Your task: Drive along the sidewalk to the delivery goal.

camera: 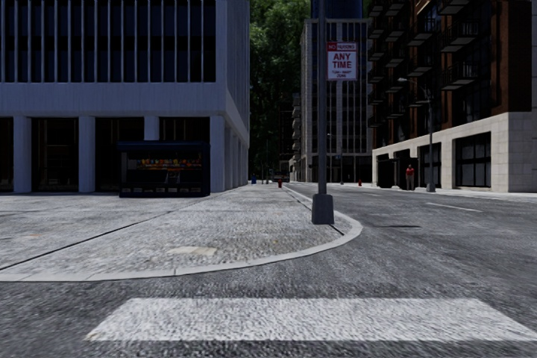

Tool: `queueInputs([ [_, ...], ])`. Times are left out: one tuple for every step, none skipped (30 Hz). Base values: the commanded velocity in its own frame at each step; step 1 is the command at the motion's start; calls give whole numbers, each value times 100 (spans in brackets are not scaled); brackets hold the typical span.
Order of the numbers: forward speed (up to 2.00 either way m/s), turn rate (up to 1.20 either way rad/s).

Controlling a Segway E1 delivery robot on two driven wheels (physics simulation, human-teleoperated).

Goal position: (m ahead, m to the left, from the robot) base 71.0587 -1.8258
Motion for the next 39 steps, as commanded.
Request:
queueInputs([
  [200,8],
  [200,0],
  [200,0],
  [200,0],
  [200,0],
  [200,0],
  [200,0],
  [200,0],
  [200,0],
  [200,0],
  [200,0],
  [200,0],
  [200,0],
  [200,0],
  [200,0],
  [200,0],
  [200,0],
  [200,0],
  [200,0],
  [200,0],
  [200,0],
  [200,0],
  [200,0],
  [200,0],
  [200,0],
  [200,0],
  [200,0],
  [198,0],
  [184,0],
  [168,0],
  [158,0],
  [150,0],
  [150,0],
  [145,0],
  [143,0],
  [142,0],
  [142,0],
  [142,0],
  [142,0],
])
